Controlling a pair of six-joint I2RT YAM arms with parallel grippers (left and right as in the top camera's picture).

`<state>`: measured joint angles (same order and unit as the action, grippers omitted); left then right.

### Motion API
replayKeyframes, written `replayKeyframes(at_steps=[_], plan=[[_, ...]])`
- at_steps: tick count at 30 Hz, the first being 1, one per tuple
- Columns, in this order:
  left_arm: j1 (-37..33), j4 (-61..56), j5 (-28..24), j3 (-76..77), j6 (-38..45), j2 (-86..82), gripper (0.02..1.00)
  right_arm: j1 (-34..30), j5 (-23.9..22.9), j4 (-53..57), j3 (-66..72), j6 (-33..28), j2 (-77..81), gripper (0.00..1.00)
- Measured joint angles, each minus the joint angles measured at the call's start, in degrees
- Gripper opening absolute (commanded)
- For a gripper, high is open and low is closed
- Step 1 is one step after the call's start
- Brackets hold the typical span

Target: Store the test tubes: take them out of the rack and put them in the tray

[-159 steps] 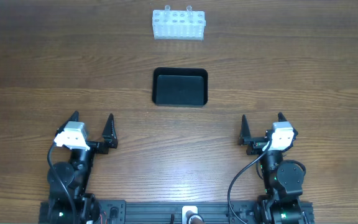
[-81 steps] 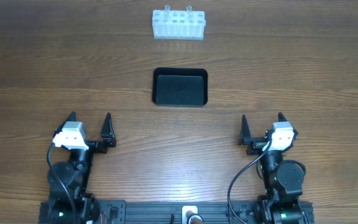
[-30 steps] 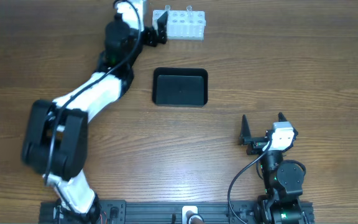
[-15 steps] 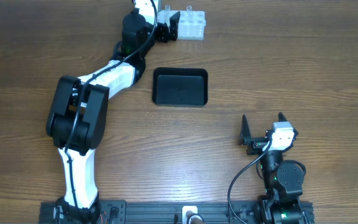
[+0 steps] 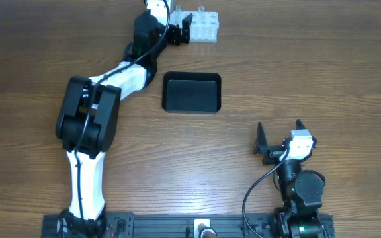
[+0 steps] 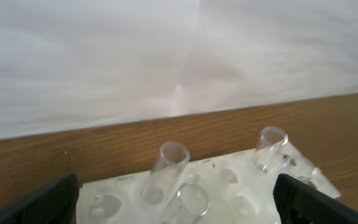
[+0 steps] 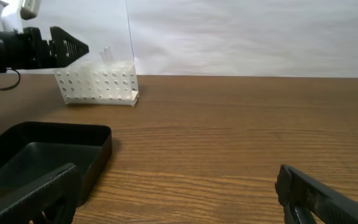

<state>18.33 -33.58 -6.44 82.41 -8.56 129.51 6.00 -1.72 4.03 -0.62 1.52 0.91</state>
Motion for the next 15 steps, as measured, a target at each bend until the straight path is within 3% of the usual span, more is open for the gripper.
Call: replayKeyframes(at_steps=[11, 15], plan=[[0.0, 0.3, 0.3, 0.6, 0.0, 1.2, 0.969, 0.0, 0.0, 0.0, 0.0, 0.0, 0.0, 0.991], [0.0, 0.3, 1.3, 1.0, 0.0, 1.3, 0.917, 0.0, 0.0, 0.0, 0.0, 0.0, 0.0, 0.991]])
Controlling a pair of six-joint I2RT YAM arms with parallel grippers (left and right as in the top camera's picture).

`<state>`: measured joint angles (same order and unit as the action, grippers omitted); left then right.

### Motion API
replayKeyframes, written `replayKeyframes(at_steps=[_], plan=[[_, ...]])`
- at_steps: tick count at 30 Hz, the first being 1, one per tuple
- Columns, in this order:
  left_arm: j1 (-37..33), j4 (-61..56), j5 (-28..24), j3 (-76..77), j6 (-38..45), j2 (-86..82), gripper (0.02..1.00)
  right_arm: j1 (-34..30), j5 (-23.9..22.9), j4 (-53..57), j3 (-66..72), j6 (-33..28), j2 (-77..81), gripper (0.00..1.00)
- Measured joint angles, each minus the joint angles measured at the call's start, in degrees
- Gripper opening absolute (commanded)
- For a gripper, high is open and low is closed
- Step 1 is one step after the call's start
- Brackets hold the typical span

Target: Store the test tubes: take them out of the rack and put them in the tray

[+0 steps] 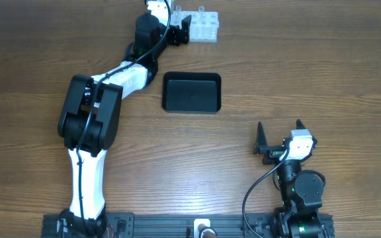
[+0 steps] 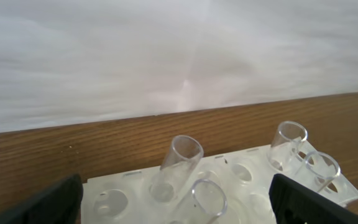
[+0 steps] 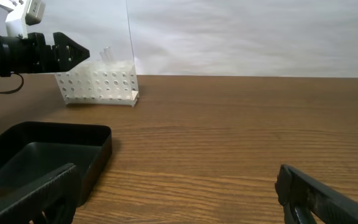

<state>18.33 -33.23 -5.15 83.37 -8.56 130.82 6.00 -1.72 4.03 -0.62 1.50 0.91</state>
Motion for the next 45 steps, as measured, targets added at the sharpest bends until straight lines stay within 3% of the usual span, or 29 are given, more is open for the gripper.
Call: replayKeyframes(at_steps=[4, 8, 45], plan=[[0.0, 0.0, 0.7, 0.1, 0.0, 0.0, 0.833, 0.0, 0.0, 0.0, 0.0, 0.0, 0.0, 0.991], [0.0, 0.0, 1.0, 0.1, 0.1, 0.0, 0.665, 0.0, 0.0, 0.0, 0.0, 0.0, 0.0, 0.993], [1.1, 0.5, 1.8, 0.3, 1.3, 0.3, 0.522, 0.0, 0.0, 0.0, 0.0, 0.0, 0.0, 0.991]])
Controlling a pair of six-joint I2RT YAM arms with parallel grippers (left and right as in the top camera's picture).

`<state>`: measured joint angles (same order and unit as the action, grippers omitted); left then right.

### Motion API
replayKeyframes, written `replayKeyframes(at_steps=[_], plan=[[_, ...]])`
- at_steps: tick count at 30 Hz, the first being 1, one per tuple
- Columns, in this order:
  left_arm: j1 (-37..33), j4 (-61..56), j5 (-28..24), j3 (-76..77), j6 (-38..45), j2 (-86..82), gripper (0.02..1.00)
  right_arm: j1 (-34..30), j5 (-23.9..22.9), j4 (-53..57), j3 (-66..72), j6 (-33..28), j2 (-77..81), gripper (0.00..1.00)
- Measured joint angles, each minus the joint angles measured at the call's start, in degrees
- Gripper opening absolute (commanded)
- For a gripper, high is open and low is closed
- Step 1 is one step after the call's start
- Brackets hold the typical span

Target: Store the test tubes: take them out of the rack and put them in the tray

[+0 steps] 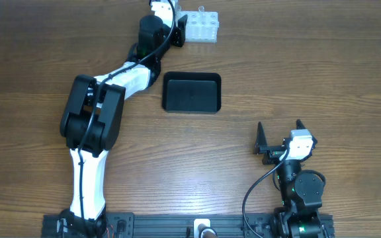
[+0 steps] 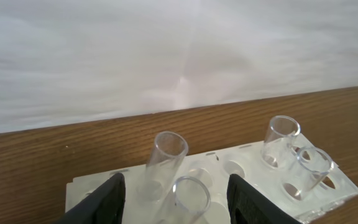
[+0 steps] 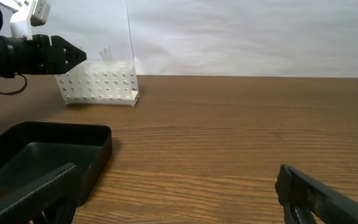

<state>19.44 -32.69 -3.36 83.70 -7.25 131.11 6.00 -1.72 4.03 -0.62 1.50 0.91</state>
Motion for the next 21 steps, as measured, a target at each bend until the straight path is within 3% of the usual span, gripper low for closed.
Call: replayKeyframes(at_steps=[21], plan=[[0.1, 0.0, 1.9, 0.2, 0.2, 0.3, 0.34, 0.0, 0.0, 0.0, 0.0, 0.0, 0.0, 0.993]])
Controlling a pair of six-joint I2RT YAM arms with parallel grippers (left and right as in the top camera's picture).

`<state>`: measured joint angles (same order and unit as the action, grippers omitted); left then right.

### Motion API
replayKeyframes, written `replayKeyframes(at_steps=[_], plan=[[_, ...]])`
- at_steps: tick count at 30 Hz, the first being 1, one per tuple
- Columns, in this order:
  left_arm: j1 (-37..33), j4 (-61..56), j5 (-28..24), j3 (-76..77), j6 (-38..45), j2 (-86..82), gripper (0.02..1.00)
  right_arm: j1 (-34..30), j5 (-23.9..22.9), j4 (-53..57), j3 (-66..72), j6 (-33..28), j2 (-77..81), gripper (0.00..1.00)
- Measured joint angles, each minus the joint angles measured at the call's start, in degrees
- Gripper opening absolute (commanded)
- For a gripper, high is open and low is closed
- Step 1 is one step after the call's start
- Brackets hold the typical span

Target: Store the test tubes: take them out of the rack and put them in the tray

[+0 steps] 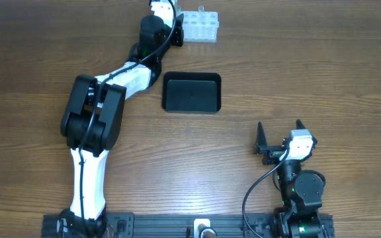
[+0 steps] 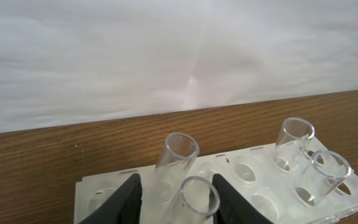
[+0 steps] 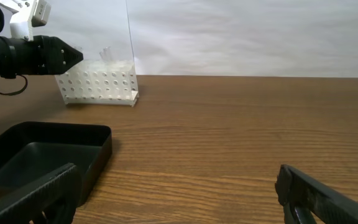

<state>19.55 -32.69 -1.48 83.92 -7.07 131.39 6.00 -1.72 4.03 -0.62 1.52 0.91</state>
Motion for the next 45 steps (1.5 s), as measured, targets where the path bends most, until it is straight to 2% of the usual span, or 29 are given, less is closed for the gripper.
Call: replayKeyframes(at_steps=[30, 38, 45], plan=[[0.3, -1.0, 0.1, 0.0, 0.0, 0.3, 0.202, 0.0, 0.0, 0.0, 0.0, 0.0, 0.0, 0.991], [0.7, -1.2, 0.4, 0.0, 0.0, 0.3, 0.104, 0.0, 0.0, 0.0, 0.0, 0.0, 0.0, 0.993], [1.2, -1.7, 0.4, 0.0, 0.1, 0.4, 0.058, 0.0, 0.0, 0.0, 0.0, 0.0, 0.0, 0.991]])
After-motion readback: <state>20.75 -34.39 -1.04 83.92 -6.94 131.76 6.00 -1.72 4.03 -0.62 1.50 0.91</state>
